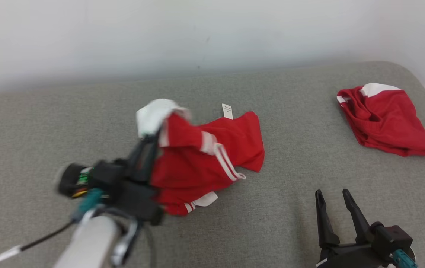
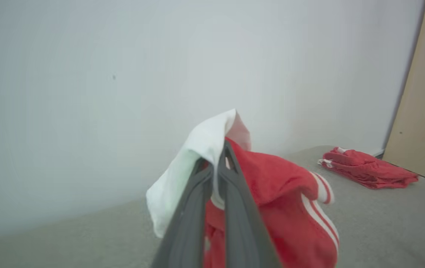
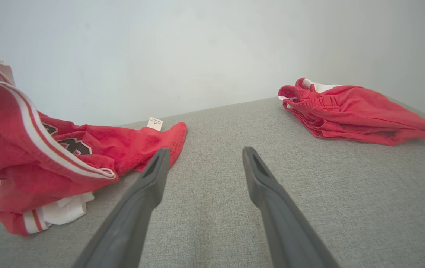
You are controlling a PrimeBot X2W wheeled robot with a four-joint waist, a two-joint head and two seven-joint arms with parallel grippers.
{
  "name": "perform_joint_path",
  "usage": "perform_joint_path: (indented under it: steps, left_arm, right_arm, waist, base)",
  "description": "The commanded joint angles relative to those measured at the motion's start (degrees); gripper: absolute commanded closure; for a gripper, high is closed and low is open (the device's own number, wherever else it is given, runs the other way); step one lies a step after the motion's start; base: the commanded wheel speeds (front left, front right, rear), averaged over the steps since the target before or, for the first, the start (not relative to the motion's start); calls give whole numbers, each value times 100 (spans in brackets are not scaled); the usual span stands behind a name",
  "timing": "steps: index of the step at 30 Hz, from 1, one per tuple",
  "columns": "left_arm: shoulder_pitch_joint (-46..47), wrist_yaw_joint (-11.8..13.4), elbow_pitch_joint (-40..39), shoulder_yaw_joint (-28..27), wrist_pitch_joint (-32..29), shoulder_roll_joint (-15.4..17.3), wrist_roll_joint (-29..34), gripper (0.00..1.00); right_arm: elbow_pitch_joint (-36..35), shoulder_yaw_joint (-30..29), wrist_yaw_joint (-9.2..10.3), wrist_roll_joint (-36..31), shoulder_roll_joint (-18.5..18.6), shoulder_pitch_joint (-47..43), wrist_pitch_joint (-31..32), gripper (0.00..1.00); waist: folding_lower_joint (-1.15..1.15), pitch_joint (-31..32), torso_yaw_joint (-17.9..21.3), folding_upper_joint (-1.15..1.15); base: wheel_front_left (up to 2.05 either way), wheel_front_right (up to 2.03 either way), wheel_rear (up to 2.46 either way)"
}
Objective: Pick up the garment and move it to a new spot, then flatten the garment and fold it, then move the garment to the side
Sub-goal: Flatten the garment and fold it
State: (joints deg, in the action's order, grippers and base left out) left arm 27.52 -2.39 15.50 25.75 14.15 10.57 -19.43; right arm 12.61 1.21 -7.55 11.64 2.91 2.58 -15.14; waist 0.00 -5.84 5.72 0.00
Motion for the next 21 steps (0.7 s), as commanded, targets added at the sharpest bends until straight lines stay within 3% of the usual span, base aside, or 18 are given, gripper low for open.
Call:
perform_joint_path:
  steps: [1, 7, 10, 15, 21]
  left_arm:
    - [-183, 51, -48, -163, -42, 230, -50, 100]
    - [-780, 241, -232, -990, -139, 1257, -362, 100]
    - [-1162, 419, -368, -1397, -114, 1537, -541, 100]
    - [-1693, 537, -287, -1775, -145, 1629, -883, 100]
    - [-1876, 448, 514, -1697, -106, 1394, -1071, 100]
  right_arm:
    - [12, 8, 11, 10, -4, -56, -9, 0]
    - [-2, 7, 11, -29, -3, -41, -9, 0]
    - [-14, -33, 11, -36, -6, -60, -10, 0]
    - [26, -15, 11, -44, -6, -63, -9, 0]
    - [91, 71, 11, -50, -5, 19, -10, 0]
  waist:
    - [0, 67, -78, 0]
    - [0, 23, -52, 0]
    - [0, -10, -44, 0]
    - [0, -57, -50, 0]
    - [0, -23, -20, 0]
  base:
    - [0, 0, 0]
    - [0, 0, 0]
    - [0, 0, 0]
    - [0, 0, 0]
    - [0, 0, 0]
